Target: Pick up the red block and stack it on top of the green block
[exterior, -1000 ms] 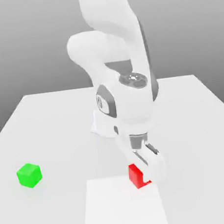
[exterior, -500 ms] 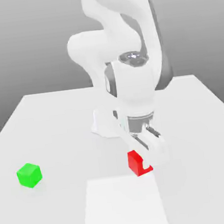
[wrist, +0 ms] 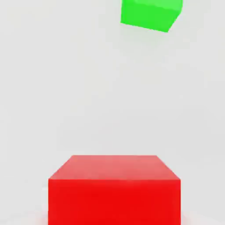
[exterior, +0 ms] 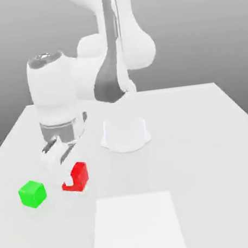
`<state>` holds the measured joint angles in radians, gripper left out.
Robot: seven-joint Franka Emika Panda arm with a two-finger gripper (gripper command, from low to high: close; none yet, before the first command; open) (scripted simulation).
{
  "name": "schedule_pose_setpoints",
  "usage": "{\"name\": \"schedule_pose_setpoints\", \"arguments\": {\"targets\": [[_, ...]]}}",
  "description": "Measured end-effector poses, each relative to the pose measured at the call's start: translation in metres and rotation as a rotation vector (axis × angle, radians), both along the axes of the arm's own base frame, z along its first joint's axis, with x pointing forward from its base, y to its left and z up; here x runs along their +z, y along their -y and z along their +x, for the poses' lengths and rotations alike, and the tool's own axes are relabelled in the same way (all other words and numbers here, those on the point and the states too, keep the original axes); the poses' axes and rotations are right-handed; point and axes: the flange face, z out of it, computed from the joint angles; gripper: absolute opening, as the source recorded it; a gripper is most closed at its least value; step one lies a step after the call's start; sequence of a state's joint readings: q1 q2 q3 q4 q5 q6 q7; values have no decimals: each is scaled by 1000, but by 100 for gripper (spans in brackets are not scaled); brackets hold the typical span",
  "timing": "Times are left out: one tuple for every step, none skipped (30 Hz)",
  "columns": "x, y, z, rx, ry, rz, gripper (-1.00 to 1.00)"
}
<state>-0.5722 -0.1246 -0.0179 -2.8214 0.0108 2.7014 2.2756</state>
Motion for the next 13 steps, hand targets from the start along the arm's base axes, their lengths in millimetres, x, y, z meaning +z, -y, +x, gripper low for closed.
{"name": "schedule_pose_setpoints", "arguments": {"targets": [[2, 22, -12, -83, -1, -1, -100], [5, 44, -26, -164, -3, -2, -100], [4, 60, -38, -226, -5, -2, -100], [-1, 68, -44, -259, -5, -3, -100], [-9, 74, -48, -279, -6, -4, -100], [-18, 76, -49, -286, -7, -4, -100], [-27, 78, -52, -295, -7, -4, -100], [-37, 79, -52, -297, -7, -4, -100], [-48, 77, -51, -292, -7, -4, -100], [-55, 76, -51, -291, -6, -3, 100], [-55, 76, -51, -291, -6, -3, 100], [-55, 76, -51, -291, -6, -3, 100], [-55, 76, -51, -291, -6, -3, 100]]}}
